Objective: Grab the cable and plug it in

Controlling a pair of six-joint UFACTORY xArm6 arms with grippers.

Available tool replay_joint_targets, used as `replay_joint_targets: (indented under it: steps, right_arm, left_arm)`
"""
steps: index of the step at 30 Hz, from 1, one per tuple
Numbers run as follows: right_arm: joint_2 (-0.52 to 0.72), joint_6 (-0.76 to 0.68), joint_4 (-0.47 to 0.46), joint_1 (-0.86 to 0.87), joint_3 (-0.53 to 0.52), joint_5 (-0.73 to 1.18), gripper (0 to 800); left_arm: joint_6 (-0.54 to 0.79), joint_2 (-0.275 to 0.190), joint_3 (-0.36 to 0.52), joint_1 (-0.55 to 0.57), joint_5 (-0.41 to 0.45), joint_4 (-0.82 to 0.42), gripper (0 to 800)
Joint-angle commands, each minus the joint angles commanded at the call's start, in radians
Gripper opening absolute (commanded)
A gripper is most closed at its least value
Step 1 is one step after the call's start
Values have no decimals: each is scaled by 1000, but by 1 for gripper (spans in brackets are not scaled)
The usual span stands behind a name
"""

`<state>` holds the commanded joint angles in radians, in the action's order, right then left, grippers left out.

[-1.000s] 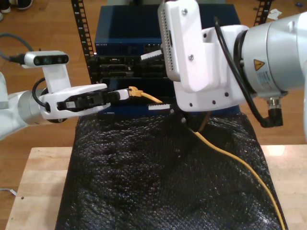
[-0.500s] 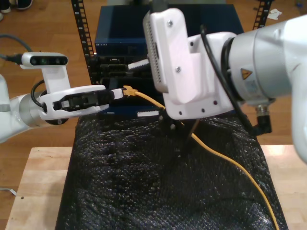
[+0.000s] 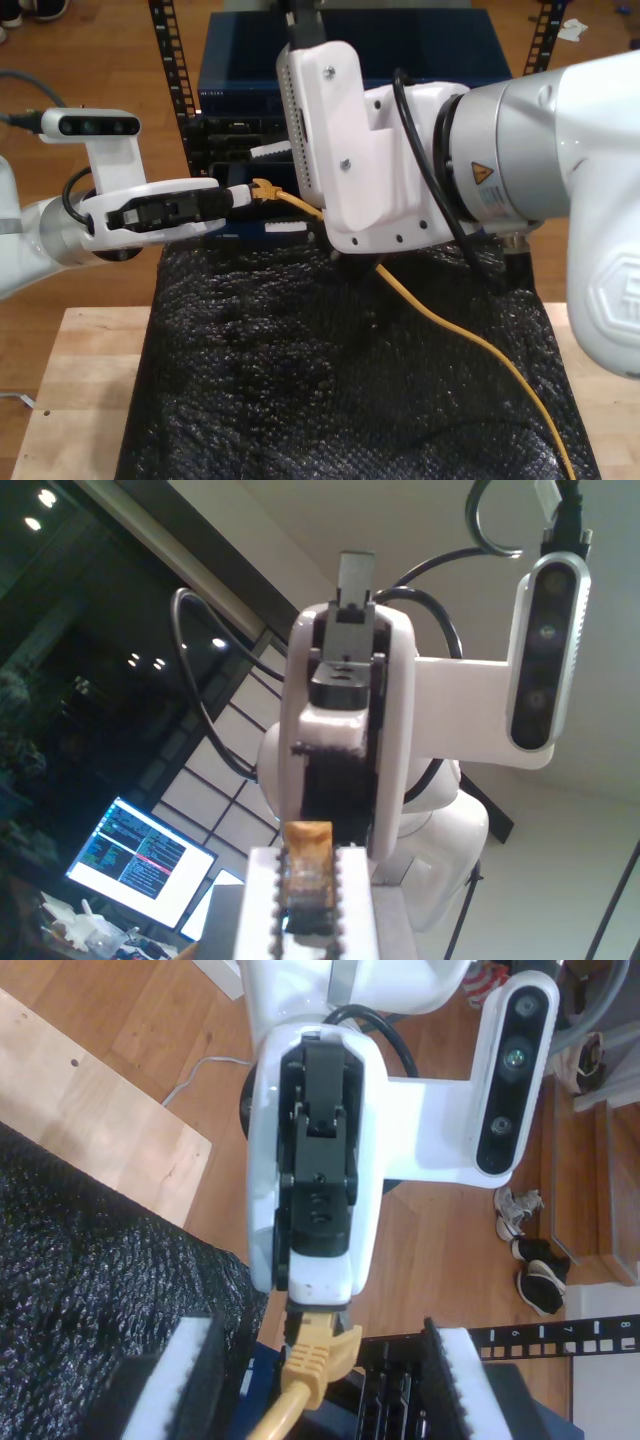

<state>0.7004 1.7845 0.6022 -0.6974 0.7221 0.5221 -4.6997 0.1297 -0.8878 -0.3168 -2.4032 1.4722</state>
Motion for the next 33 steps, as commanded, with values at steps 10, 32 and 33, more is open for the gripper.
replay_joint_targets:
  steps: [10,32,33]
  right_arm:
    - [2,-2,2,0,-5,-9,364]
    - [2,-5,3,0,-9,-9,301]
    - [2,-5,3,0,-11,-9,290]
  left_arm:
    - [-35,0,2,0,-14,-2,23]
    - [-46,23,5,2,-15,-3,26]
    - [-46,23,5,2,-15,-3,26]
